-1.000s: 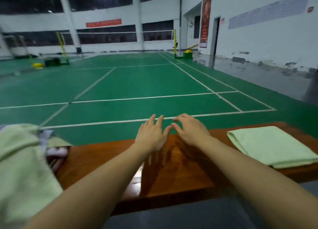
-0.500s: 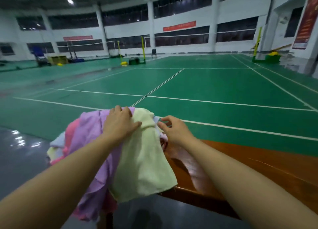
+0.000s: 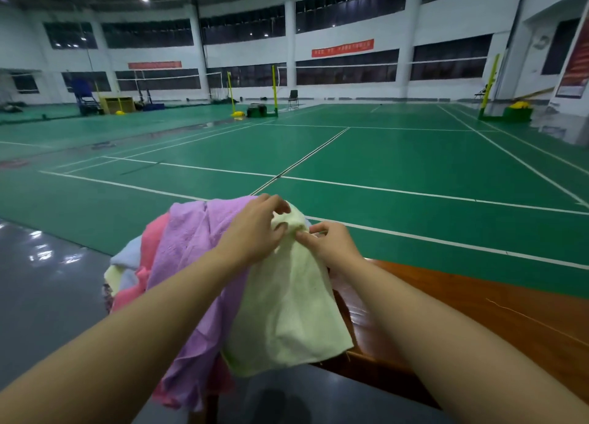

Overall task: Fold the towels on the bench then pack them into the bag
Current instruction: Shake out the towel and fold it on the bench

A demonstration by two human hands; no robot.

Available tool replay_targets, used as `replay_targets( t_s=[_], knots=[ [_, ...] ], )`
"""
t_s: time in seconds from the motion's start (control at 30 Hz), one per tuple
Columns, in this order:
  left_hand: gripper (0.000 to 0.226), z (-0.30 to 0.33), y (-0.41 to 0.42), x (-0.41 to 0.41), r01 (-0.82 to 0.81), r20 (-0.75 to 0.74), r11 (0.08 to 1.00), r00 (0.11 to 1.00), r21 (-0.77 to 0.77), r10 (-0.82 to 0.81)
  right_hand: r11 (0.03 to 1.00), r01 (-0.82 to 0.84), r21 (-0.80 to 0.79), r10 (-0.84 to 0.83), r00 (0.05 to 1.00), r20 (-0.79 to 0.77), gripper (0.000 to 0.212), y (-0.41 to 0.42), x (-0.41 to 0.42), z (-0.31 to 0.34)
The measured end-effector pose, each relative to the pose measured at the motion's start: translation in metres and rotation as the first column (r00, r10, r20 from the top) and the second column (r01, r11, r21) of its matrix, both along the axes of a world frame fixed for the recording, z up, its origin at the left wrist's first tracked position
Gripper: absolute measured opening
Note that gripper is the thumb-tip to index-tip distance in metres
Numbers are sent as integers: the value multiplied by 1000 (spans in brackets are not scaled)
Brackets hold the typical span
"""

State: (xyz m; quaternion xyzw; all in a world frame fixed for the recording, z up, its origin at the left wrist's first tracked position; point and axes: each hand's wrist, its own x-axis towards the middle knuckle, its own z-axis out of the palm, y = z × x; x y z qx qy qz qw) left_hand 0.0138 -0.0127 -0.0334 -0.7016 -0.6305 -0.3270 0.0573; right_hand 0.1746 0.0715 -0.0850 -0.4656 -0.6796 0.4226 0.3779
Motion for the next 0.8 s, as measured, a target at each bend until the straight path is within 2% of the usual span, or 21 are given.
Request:
replay_targets(
  t_s=[0.1,0.17,0.27,0.4,0.53,0.63,0.73,0.8],
  knots=[
    [34,-8,8,19,37,73,995,997,-89,-31,998,32,46,-25,989,-148,22,0,6,6],
    [42,-13,14,25,8,64,991,998,-137,1,995,51,85,-37,986,-162,23,0,11,12],
    [46,-12,19,28,-38,48,994,998,-107,43,994,52,91,-27,966,-256,19,-1,18,20],
    [45,-10,19,16,-146,63,981,986,-130,155,988,141,62,-108,920,-378,13,-1,40,29],
    [23,-13,19,9,-160,-8,985,987,-57,160,979,178,100,-135,931,-338,12,7,80,43],
    [30,-14,26,12,-215,-46,972,976,-95,211,968,213,137,-164,940,-300,13,16,119,53],
    [36,-19,30,12,-259,-140,961,960,-100,245,930,343,130,-298,914,-277,12,25,176,60],
    [38,-23,31,15,-305,-229,947,933,-102,276,921,370,119,-347,921,-176,10,26,222,60]
  ],
)
